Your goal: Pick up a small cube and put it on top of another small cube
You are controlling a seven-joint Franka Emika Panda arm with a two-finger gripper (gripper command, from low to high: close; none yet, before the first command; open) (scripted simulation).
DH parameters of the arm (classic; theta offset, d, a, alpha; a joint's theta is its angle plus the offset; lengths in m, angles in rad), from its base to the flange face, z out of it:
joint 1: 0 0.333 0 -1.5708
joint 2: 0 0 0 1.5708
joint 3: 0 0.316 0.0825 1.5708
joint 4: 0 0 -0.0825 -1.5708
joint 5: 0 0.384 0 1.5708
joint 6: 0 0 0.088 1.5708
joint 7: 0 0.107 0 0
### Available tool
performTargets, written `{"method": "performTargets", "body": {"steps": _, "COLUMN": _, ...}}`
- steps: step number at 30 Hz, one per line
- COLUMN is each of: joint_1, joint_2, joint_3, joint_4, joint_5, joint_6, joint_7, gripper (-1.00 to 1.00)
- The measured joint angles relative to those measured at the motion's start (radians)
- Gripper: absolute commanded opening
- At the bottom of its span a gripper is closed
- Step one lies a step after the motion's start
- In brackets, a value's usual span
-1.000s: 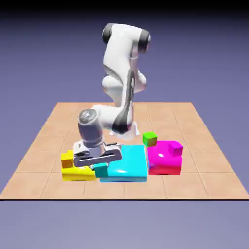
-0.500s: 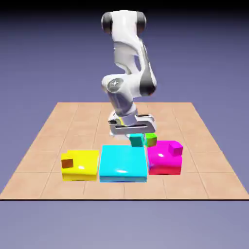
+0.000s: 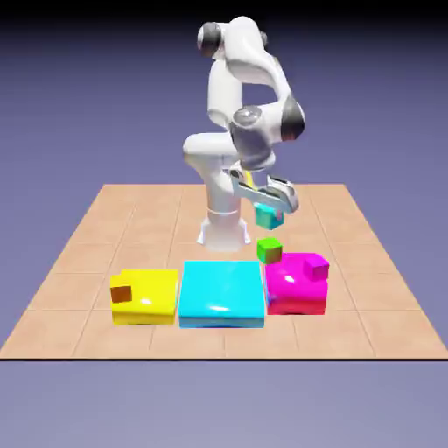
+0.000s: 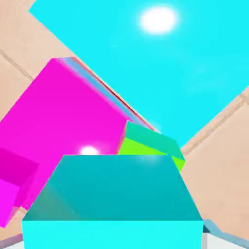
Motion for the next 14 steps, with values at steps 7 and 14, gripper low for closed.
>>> {"method": "performTargets", "body": {"steps": 7, "joint_1": 0.042, "joint_2": 0.164, "joint_3": 0.068, "joint_4": -0.09, "joint_5": 0.102, "joint_6": 0.254, "joint_7": -0.038, "gripper": 1.0}}
{"method": "performTargets", "body": {"steps": 14, "joint_1": 0.006, "joint_2": 0.024, "joint_3": 0.01, "joint_4": -0.013, "joint_5": 0.012, "joint_6": 0.036, "joint_7": -0.004, "gripper": 1.0}}
